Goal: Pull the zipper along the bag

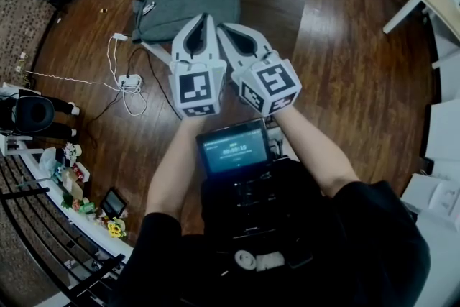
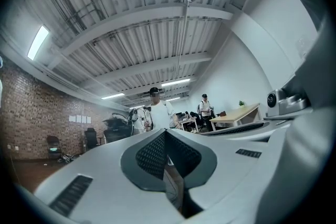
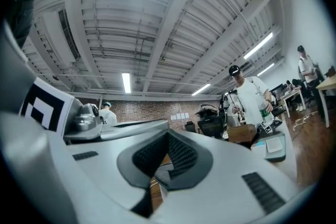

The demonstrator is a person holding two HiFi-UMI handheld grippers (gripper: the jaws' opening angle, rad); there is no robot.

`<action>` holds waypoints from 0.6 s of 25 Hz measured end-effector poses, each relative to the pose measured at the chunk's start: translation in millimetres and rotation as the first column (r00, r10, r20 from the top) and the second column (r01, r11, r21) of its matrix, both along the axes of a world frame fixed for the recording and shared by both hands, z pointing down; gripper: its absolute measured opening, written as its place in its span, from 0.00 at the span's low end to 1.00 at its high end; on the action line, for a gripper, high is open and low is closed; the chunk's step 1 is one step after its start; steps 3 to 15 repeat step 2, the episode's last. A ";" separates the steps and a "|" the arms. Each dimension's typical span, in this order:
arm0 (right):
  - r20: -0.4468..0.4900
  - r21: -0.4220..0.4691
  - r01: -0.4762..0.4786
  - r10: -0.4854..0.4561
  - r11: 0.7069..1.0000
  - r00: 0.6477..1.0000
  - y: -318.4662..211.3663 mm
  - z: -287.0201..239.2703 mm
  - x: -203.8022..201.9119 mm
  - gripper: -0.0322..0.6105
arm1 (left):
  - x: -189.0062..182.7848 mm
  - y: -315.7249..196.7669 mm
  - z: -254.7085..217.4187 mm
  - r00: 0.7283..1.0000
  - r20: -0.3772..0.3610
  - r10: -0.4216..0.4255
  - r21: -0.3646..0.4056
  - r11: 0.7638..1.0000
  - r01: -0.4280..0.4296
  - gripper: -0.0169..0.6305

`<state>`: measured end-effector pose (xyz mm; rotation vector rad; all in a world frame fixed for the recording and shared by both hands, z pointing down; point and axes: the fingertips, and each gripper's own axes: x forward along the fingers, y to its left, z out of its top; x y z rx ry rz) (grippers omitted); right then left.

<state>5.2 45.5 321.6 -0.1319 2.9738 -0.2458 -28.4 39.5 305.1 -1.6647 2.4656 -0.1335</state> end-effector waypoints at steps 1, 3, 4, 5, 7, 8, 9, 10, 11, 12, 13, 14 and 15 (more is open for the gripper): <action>0.002 0.002 -0.001 0.001 1.000 1.000 0.0 -0.2 -0.3 0.07 | -0.3 0.1 0.0 1.000 -0.001 -0.001 0.000 1.000 0.001 0.02; 0.003 0.005 -0.001 0.001 1.000 1.000 0.0 -0.4 -0.5 0.07 | -0.6 0.2 -0.1 1.000 -0.002 -0.001 0.001 1.000 0.001 0.02; 0.003 0.005 -0.001 0.001 1.000 1.000 0.0 -0.4 -0.5 0.07 | -0.6 0.2 -0.1 1.000 -0.002 -0.001 0.001 1.000 0.001 0.02; 0.003 0.005 -0.001 0.001 1.000 1.000 0.0 -0.4 -0.5 0.07 | -0.6 0.2 -0.1 1.000 -0.002 -0.001 0.001 1.000 0.001 0.02; 0.003 0.005 -0.001 0.001 1.000 1.000 0.0 -0.4 -0.5 0.07 | -0.6 0.2 -0.1 1.000 -0.002 -0.001 0.001 1.000 0.001 0.02; 0.003 0.005 -0.001 0.001 1.000 1.000 0.0 -0.4 -0.5 0.07 | -0.6 0.2 -0.1 1.000 -0.002 -0.001 0.001 1.000 0.001 0.02; 0.003 0.005 -0.001 0.001 1.000 1.000 0.0 -0.4 -0.5 0.07 | -0.6 0.2 -0.1 1.000 -0.002 -0.001 0.001 1.000 0.001 0.02; 0.003 0.005 -0.001 0.001 1.000 1.000 0.0 -0.4 -0.5 0.07 | -0.6 0.2 -0.1 1.000 -0.002 -0.001 0.001 1.000 0.001 0.02; 0.003 0.005 -0.001 0.001 1.000 1.000 0.0 -0.4 -0.5 0.07 | -0.6 0.2 -0.1 1.000 -0.002 -0.001 0.001 1.000 0.001 0.02; 0.003 0.005 -0.001 0.001 1.000 1.000 0.0 -0.4 -0.5 0.07 | -0.6 0.2 -0.1 1.000 -0.002 -0.001 0.001 1.000 0.001 0.02; 0.003 0.005 -0.001 0.001 1.000 1.000 0.0 -0.4 -0.5 0.07 | -0.6 0.2 -0.1 1.000 -0.002 -0.001 0.001 1.000 0.001 0.02; 0.003 0.005 -0.001 0.001 1.000 1.000 0.0 -0.4 -0.5 0.07 | -0.6 0.2 -0.1 1.000 -0.002 -0.001 0.001 1.000 0.001 0.02; 0.003 0.005 -0.001 0.001 1.000 1.000 0.0 -0.4 -0.5 0.07 | -0.6 0.2 -0.1 1.000 -0.002 -0.001 0.001 1.000 0.001 0.02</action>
